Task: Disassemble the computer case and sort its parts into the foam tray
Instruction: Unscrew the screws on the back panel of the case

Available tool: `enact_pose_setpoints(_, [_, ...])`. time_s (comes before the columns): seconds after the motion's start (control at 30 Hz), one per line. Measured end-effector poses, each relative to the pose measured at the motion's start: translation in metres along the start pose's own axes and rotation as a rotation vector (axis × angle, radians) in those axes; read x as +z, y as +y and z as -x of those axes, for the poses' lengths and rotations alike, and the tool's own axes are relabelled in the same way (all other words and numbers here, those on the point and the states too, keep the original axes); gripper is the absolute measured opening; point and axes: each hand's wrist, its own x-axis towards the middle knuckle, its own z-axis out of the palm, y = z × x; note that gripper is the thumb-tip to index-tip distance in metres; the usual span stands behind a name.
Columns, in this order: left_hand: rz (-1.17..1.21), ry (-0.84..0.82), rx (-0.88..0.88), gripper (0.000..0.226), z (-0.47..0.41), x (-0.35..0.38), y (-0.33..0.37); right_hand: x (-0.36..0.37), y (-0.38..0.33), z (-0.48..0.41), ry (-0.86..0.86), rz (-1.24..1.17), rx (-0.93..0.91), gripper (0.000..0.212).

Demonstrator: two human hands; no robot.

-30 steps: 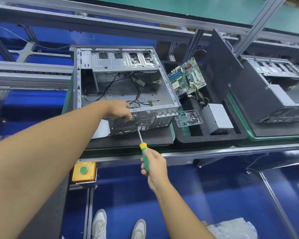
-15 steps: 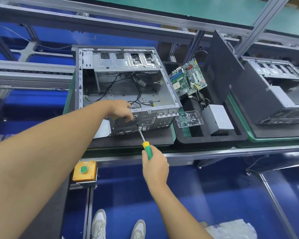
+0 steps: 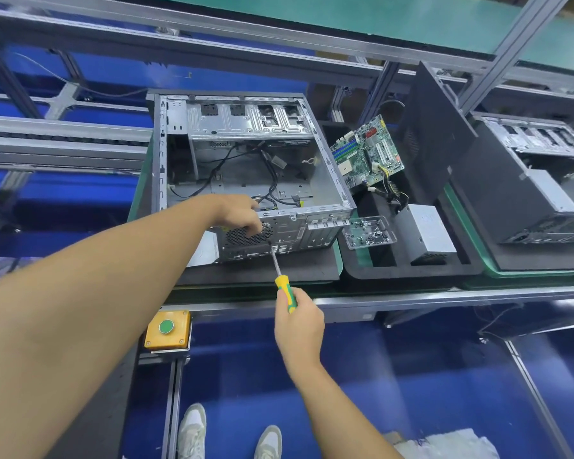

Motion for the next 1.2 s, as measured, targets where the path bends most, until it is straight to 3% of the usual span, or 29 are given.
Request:
enact_pose_setpoints(0.07, [0.001,0.000,-0.001,0.074,0.000,0.000,0.000,0.002,0.002,0.002,0.054,0.183,-0.112,0.024])
enact_pose_setpoints(0.1, [-0.005,0.000,0.000,0.074,0.000,0.000,-0.001,0.001,0.003,0.001,0.003,0.085,-0.074,0.023])
enact_pose_setpoints(0.23, [0.000,-0.003,-0.001,0.073,0.000,0.000,-0.001,-0.010,-0.001,-0.015,-0.464,-0.996,0.544,0.027])
enact_pose_setpoints(0.3, [0.003,-0.005,0.003,0.069,-0.001,0.000,-0.001,-0.013,0.001,-0.019,-0.628,-1.305,0.682,0.033])
enact_pose_setpoints(0.37, [0.002,-0.007,0.005,0.060,-0.001,0.000,0.000,-0.013,0.001,-0.020,-0.708,-1.418,0.721,0.033])
enact_pose_setpoints(0.43, [0.003,-0.008,0.006,0.042,-0.002,0.000,0.000,-0.013,-0.002,-0.019,-0.697,-1.341,0.690,0.028])
enact_pose_setpoints(0.5, [0.010,-0.020,0.006,0.041,-0.002,0.000,-0.001,-0.012,-0.003,-0.018,-0.554,-1.011,0.524,0.022])
enact_pose_setpoints(0.63, [0.010,-0.019,-0.009,0.072,0.001,-0.001,0.000,-0.011,0.006,-0.015,-0.068,0.316,-0.096,0.020])
enact_pose_setpoints(0.67, [0.011,-0.017,-0.013,0.076,0.002,-0.001,0.000,-0.012,0.007,-0.014,-0.003,0.455,-0.160,0.022])
enact_pose_setpoints(0.7, [0.013,-0.017,-0.016,0.079,0.004,-0.001,0.000,-0.012,0.008,-0.013,-0.009,0.400,-0.157,0.024])
enact_pose_setpoints(0.73, [0.019,-0.020,-0.015,0.080,0.005,-0.002,0.000,-0.012,0.009,-0.016,-0.056,0.145,-0.083,0.027])
enact_pose_setpoints(0.8, [0.028,-0.021,-0.009,0.078,0.006,-0.002,0.001,-0.015,0.005,-0.020,-0.237,-0.492,0.217,0.024])
enact_pose_setpoints(0.87, [0.032,-0.017,-0.005,0.080,0.006,-0.002,0.001,-0.019,0.000,-0.022,-0.433,-0.807,0.491,0.030])
enact_pose_setpoints(0.93, [0.030,-0.017,-0.001,0.078,0.006,-0.001,0.001,-0.021,0.000,-0.022,-0.592,-0.906,0.606,0.040])
enact_pose_setpoints(1.0, [0.015,-0.021,0.006,0.070,0.005,-0.001,0.001,-0.023,0.000,-0.020,-0.640,-0.906,0.595,0.038])
enact_pose_setpoints(1.13, [0.005,-0.022,0.007,0.073,0.007,-0.002,0.002,-0.020,0.003,-0.017,-0.466,-0.758,0.454,0.011])
enact_pose_setpoints(1.2, [0.006,-0.016,0.006,0.073,0.008,-0.002,0.002,-0.020,0.003,-0.018,-0.428,-0.699,0.443,0.016])
